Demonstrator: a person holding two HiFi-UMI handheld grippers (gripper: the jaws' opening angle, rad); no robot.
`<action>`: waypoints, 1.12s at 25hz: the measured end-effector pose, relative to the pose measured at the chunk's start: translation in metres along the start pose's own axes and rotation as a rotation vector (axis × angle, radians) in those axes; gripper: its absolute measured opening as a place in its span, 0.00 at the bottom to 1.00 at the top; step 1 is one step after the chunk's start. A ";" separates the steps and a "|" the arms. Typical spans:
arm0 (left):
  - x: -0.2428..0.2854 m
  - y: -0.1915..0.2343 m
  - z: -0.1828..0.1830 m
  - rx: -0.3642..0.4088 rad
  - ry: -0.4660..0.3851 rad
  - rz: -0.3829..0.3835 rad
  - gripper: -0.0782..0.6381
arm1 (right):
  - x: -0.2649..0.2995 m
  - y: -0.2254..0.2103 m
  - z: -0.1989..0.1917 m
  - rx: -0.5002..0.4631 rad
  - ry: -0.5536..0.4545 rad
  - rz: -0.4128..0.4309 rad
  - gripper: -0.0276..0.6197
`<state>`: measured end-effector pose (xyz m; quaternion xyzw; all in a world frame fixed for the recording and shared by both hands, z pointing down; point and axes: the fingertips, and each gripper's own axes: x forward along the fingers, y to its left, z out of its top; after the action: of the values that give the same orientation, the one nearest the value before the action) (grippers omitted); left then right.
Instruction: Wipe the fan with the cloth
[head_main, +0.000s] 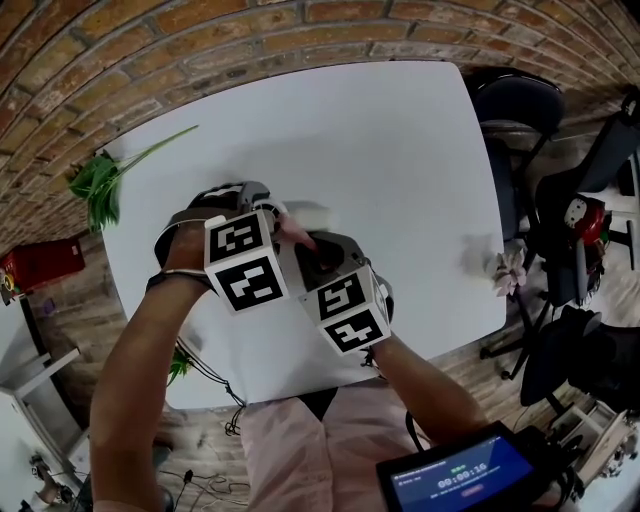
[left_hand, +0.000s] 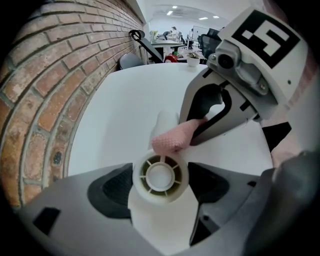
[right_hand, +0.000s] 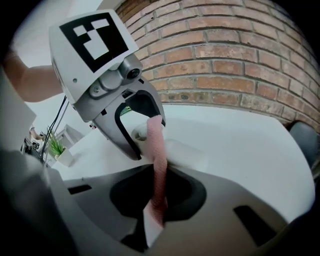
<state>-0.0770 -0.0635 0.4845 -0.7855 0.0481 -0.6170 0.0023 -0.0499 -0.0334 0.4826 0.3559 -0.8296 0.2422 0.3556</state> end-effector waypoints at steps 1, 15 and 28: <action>0.000 0.000 0.000 0.000 0.001 0.000 0.60 | -0.001 -0.002 -0.002 0.009 0.003 0.000 0.10; 0.001 0.000 0.000 0.024 0.028 -0.010 0.60 | -0.017 -0.037 -0.016 0.092 0.008 -0.030 0.10; 0.006 -0.010 0.008 0.241 0.104 -0.037 0.61 | -0.041 -0.093 -0.014 0.116 -0.022 -0.101 0.10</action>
<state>-0.0672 -0.0545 0.4890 -0.7474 -0.0408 -0.6580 0.0826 0.0469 -0.0656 0.4739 0.4199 -0.7991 0.2678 0.3368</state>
